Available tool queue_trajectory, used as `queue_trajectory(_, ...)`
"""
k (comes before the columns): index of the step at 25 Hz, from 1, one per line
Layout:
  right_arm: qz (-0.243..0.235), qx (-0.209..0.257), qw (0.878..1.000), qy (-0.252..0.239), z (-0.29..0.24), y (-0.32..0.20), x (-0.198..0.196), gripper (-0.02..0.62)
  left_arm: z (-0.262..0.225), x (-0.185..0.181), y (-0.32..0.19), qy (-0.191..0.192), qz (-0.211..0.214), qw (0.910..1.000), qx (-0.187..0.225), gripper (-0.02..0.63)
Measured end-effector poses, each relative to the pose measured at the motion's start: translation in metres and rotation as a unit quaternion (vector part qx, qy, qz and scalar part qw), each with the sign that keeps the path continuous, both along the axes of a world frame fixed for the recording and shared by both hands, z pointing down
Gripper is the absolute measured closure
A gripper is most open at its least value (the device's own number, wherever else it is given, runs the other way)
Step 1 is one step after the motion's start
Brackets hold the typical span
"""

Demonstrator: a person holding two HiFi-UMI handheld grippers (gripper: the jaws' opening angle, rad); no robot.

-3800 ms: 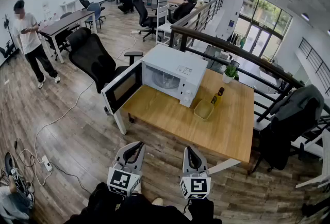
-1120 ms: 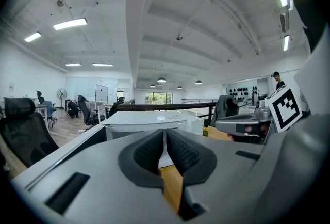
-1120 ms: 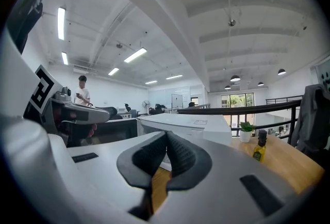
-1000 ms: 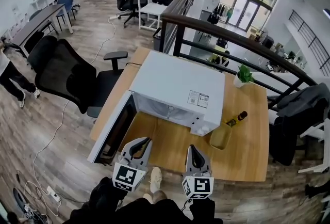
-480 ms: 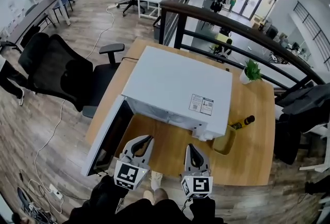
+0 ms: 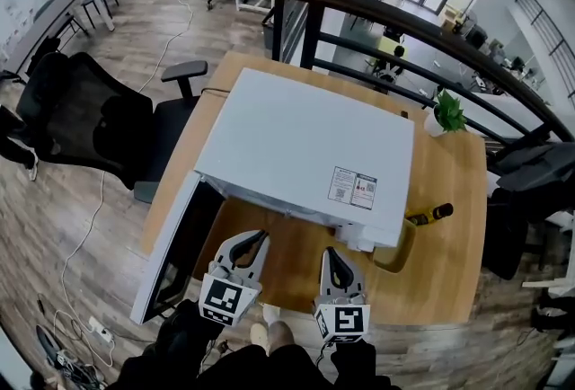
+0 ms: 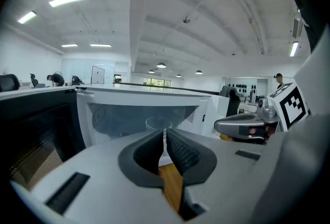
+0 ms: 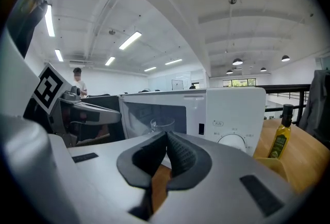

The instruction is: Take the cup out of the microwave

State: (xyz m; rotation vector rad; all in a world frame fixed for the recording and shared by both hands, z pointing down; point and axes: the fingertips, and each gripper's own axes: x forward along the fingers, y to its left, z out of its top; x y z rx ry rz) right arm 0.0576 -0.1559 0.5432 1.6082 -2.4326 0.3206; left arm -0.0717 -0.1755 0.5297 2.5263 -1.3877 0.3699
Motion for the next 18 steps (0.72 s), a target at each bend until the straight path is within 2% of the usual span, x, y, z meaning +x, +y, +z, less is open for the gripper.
queue_trajectory(10,0.002,-0.018,1.000,0.003,0.021,-0.026,0.004,0.580,0.038,0.014,-0.033,0.006,0.023,0.9992,-0.032,0.563)
queue_trajectory(13,0.002,-0.025,1.000,0.004,0.025,-0.030,0.003,0.580,0.044,0.023,-0.036,0.014,0.051,0.9977,-0.043,0.464)
queue_trajectory(18,-0.001,-0.033,0.999,0.000,0.032,-0.033,0.005,0.580,0.057,0.037,-0.045,0.008,0.084,0.9947,-0.058,0.420)
